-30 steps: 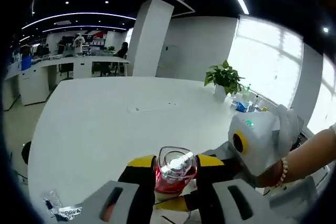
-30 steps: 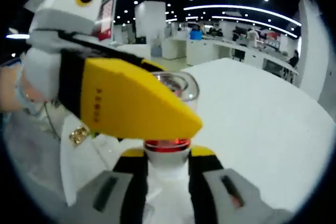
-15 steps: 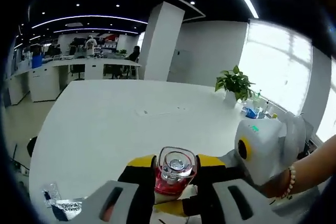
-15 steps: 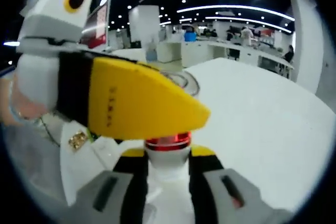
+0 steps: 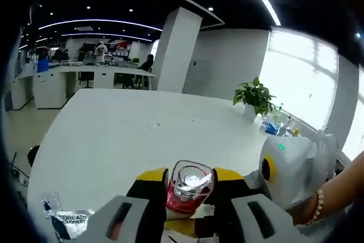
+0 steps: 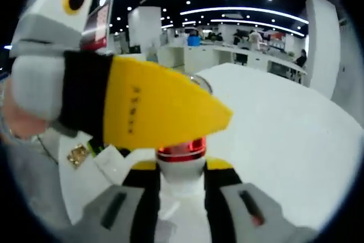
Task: Arrange the skincare products in the storage area until every visible bottle or jar stands upright without overlapping.
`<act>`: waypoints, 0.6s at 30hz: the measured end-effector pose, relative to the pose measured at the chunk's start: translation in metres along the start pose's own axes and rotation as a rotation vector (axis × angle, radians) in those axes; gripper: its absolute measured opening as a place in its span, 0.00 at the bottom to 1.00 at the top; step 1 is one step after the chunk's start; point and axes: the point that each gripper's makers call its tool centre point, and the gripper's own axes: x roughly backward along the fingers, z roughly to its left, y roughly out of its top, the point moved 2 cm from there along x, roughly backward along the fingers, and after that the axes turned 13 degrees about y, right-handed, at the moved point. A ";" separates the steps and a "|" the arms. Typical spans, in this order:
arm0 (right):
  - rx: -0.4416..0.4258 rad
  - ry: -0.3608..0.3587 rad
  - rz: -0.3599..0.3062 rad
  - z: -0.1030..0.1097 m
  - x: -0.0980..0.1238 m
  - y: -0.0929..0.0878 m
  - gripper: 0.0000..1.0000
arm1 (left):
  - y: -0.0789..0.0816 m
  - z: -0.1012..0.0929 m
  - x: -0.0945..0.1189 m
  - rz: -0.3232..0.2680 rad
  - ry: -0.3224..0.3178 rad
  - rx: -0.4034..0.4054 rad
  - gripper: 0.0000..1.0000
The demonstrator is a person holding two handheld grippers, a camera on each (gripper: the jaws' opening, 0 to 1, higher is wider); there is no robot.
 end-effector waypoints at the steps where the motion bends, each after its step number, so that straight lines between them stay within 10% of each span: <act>1: -0.014 -0.004 -0.006 0.000 0.000 0.000 0.27 | 0.006 0.002 0.003 -0.028 -0.003 0.020 0.33; 7: -0.058 -0.064 -0.015 -0.005 0.003 0.000 0.27 | 0.022 0.032 0.030 -0.091 0.061 -0.028 0.37; 18: -0.067 -0.203 -0.022 -0.007 0.004 -0.001 0.27 | 0.007 0.077 0.086 -0.151 0.223 0.216 0.32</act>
